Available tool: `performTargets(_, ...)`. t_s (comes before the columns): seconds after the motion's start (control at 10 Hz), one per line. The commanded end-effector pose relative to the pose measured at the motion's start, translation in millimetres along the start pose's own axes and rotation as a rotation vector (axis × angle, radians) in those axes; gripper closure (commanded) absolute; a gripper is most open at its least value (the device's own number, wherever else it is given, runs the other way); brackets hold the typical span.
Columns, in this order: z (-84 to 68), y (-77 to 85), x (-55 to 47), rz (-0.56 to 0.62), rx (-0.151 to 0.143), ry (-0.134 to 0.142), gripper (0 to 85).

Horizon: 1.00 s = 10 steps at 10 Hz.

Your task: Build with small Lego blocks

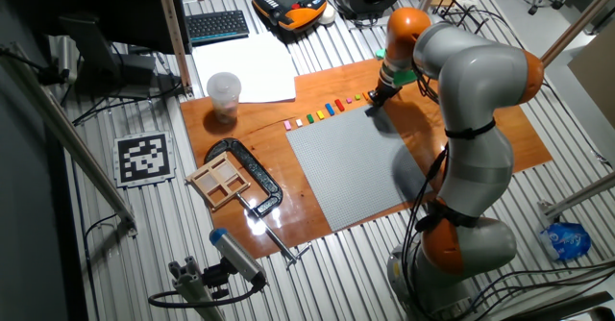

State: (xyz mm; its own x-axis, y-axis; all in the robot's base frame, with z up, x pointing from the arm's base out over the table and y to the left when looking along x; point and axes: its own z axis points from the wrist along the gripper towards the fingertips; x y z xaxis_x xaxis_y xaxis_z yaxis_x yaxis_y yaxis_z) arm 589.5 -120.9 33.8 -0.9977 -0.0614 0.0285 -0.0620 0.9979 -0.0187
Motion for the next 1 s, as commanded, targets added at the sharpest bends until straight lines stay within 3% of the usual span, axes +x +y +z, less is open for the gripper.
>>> performTargets(0.0,0.4,0.2,0.3,0.002,0.0,0.0,85.0)
performTargets(0.9,8.9,1.8,1.3,0.002,0.004,-0.017,85.0)
